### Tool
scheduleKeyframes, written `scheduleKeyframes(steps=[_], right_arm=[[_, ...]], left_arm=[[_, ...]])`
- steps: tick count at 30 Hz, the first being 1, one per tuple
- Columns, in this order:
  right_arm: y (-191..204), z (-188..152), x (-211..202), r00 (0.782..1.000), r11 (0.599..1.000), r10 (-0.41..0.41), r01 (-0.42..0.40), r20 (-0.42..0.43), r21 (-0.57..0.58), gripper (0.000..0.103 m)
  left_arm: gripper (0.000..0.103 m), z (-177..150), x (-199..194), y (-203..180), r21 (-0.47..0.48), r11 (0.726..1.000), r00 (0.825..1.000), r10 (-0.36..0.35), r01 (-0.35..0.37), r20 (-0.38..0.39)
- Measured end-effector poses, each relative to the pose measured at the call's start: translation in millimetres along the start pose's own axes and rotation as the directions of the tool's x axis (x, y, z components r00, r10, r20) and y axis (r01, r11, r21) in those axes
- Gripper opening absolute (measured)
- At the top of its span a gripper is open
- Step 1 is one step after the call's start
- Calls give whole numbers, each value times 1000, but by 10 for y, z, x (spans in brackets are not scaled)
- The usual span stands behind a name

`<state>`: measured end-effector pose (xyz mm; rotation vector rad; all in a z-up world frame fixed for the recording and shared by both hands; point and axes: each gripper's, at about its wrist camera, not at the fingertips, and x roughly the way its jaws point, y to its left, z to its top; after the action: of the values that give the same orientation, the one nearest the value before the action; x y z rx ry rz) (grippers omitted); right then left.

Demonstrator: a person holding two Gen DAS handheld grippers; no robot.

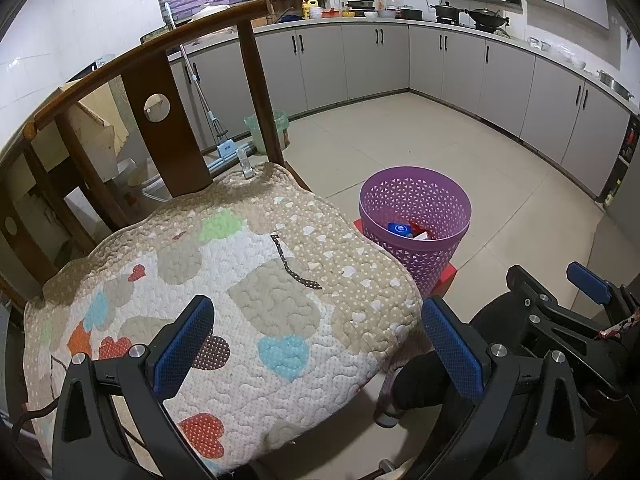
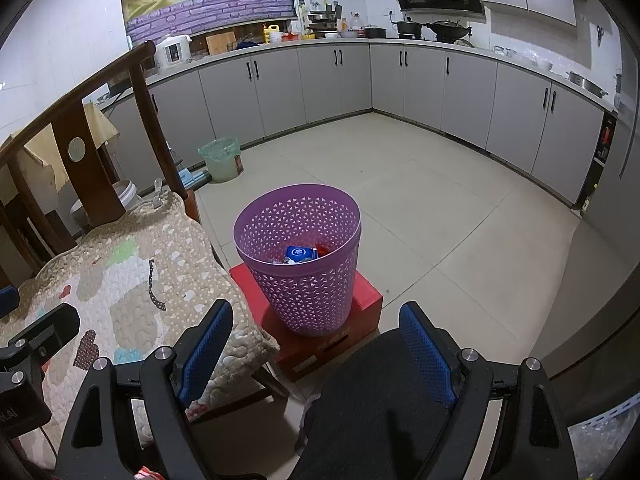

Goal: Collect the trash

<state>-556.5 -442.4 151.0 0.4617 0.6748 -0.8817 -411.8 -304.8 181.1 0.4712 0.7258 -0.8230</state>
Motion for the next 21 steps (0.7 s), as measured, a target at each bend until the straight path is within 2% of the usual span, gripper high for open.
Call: scheduleKeyframes(steps=[21], right_arm=[[-4,-15,26,1000,1000,3,-3,-9,5,88]], left_arm=[[103,-49,15,-28,8,1000,1000,-8,8,-4]])
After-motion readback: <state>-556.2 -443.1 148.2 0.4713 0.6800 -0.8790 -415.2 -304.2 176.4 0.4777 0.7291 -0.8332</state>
